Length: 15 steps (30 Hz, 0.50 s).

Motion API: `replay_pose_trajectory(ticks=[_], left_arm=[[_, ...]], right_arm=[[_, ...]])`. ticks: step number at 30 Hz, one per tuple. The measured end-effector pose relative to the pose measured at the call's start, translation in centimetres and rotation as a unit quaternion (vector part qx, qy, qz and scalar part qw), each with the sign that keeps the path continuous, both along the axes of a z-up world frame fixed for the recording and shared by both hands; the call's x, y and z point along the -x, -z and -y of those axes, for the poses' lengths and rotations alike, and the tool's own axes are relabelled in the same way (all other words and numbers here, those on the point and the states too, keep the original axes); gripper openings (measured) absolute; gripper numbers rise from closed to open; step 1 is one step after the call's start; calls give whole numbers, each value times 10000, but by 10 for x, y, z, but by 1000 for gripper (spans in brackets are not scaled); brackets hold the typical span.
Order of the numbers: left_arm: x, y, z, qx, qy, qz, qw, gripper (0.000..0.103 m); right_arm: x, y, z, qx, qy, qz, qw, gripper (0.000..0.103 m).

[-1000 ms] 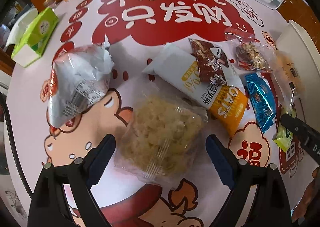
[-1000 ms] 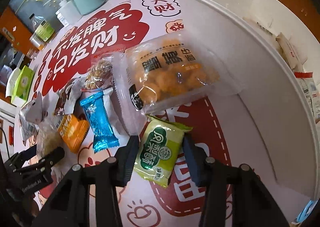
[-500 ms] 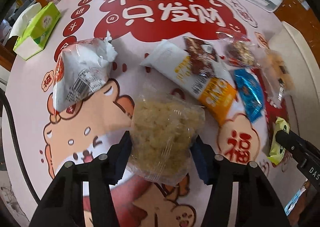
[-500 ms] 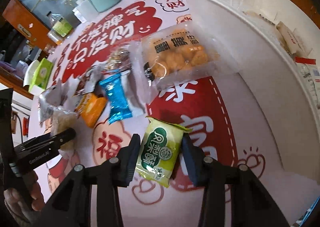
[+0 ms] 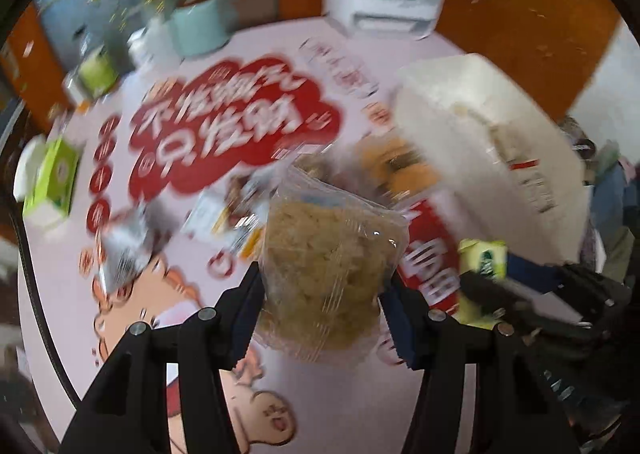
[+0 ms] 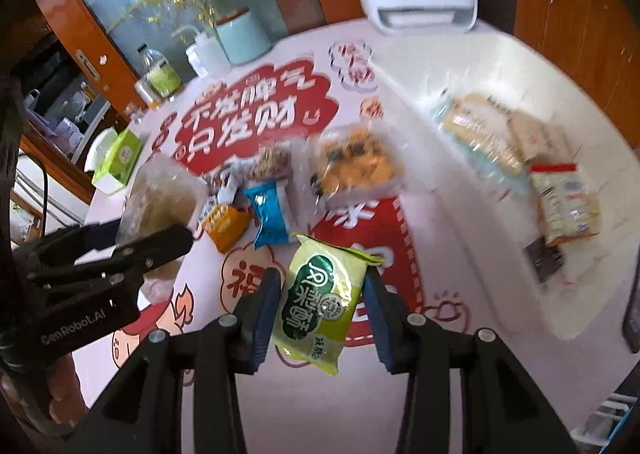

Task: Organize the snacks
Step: 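Drop the crisp bag into the bin with the left tool while right drops green pack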

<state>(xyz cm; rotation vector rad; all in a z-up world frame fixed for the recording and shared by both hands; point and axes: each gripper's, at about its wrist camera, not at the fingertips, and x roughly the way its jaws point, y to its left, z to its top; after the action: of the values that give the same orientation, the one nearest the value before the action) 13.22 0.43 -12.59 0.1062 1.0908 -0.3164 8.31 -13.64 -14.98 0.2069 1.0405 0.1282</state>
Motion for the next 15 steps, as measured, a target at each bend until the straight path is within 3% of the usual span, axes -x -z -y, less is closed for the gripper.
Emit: replay_pose_trajectory(ticks=[6, 15], left_arm=[[-4, -49, 56, 155, 483, 577, 9970, 55], [-18, -109, 137, 595, 1049, 1173, 9858, 55]], right_arm=[[11, -36, 39, -21, 359, 533, 9979, 43], [17, -85, 113, 67, 1153, 1239, 9855, 43]])
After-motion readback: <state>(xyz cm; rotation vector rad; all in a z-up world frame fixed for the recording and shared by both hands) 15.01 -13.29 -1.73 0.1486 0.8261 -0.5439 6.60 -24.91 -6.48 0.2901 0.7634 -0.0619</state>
